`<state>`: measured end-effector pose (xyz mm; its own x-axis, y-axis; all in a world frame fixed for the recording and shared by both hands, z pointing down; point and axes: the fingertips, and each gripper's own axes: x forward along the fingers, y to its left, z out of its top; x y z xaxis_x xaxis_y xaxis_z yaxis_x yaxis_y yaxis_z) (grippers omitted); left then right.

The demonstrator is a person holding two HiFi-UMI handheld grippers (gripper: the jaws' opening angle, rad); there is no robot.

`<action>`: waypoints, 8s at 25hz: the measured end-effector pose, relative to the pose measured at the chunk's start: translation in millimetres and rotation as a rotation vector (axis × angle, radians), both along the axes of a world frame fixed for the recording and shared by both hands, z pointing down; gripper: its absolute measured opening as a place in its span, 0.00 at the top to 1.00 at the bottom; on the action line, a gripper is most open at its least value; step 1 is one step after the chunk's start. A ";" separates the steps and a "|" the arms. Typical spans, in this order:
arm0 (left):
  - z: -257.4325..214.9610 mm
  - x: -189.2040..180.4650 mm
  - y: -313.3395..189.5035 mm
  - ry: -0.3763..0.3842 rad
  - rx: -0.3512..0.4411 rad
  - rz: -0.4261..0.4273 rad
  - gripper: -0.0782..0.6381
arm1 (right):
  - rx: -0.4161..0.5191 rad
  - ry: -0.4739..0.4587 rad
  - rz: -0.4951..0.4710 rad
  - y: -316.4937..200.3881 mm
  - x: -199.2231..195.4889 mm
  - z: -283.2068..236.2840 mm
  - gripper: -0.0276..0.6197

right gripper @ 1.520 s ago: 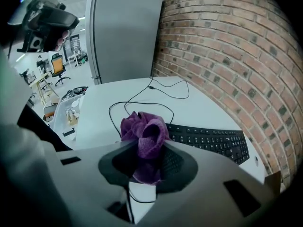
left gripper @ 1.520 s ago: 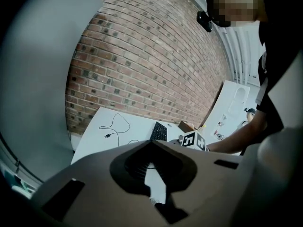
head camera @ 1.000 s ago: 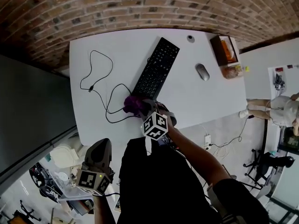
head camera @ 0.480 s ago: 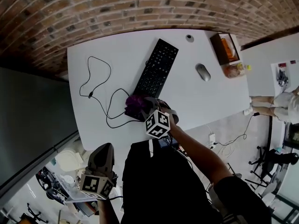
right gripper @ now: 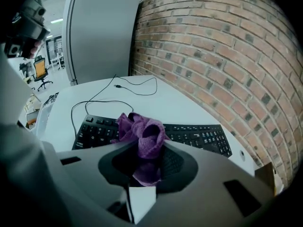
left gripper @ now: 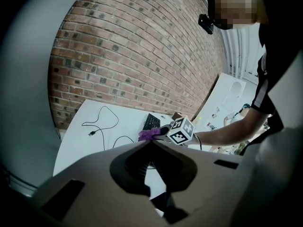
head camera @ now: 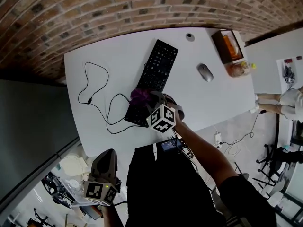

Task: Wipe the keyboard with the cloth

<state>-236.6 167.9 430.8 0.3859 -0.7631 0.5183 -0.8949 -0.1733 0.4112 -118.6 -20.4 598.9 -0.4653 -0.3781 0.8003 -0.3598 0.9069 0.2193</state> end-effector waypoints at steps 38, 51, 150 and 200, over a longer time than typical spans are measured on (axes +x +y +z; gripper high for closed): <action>-6.5 63.5 -58.2 -0.025 -0.100 0.001 0.87 | 0.113 0.016 0.077 -175.4 77.7 1.4 0.80; -7.6 66.0 -60.3 -0.026 -0.098 -0.008 0.87 | 0.103 0.013 0.205 -217.3 103.5 1.1 0.80; 14.0 77.8 -28.6 0.008 -0.022 0.178 0.87 | -0.348 -0.083 -0.107 120.6 -11.3 -6.6 0.79; 37.1 192.4 -154.5 -0.002 -0.126 0.266 0.87 | -0.095 -0.170 0.198 -207.9 103.2 -4.7 0.79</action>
<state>-44.3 13.3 467.9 0.5624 -0.5651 0.6036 -0.8259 -0.3493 0.4425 -15.4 -228.3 594.2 -0.5201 -0.4026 0.7533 -0.5569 0.8285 0.0584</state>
